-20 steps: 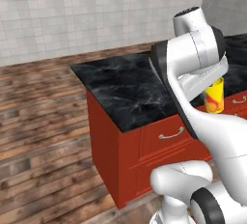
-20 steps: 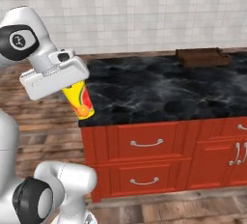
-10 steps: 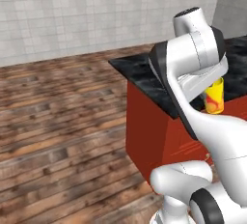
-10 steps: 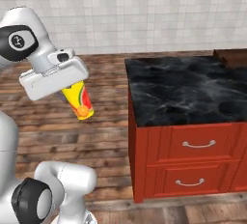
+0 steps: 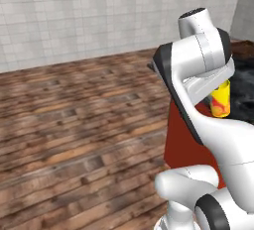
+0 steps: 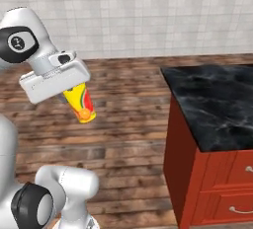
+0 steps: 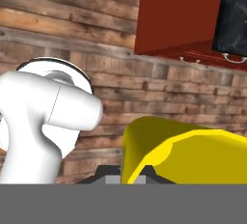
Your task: There is a tray on the dining counter. Grab the cup, mug, and pitcher and place them on the tray. The pitcher may be placed next to the tray if it cannot fit the tray.
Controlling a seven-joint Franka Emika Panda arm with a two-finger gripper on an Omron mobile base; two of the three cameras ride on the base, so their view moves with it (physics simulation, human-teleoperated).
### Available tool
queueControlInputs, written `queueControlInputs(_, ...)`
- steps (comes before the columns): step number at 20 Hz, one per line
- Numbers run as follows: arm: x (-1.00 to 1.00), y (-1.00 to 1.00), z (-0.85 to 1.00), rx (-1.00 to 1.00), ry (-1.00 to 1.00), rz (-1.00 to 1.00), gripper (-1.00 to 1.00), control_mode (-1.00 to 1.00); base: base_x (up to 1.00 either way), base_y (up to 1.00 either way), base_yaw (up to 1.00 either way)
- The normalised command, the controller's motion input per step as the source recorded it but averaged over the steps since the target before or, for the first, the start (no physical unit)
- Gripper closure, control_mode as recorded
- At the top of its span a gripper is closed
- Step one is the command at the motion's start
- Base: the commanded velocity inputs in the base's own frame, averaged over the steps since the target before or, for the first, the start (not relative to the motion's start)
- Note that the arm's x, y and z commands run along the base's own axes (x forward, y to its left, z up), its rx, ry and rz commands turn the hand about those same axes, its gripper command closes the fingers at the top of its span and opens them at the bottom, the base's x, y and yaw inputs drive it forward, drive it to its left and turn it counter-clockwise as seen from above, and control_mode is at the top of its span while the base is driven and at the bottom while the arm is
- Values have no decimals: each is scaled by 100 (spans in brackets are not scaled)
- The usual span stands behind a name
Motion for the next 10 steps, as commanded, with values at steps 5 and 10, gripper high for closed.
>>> queueControlInputs(5, 0, 0, 0, 0, 0, 0, 100, 100, 79, 100, -4)
queueControlInputs(10, 0, 0, 0, 0, 0, 0, 100, 100, 98, 99, -15)
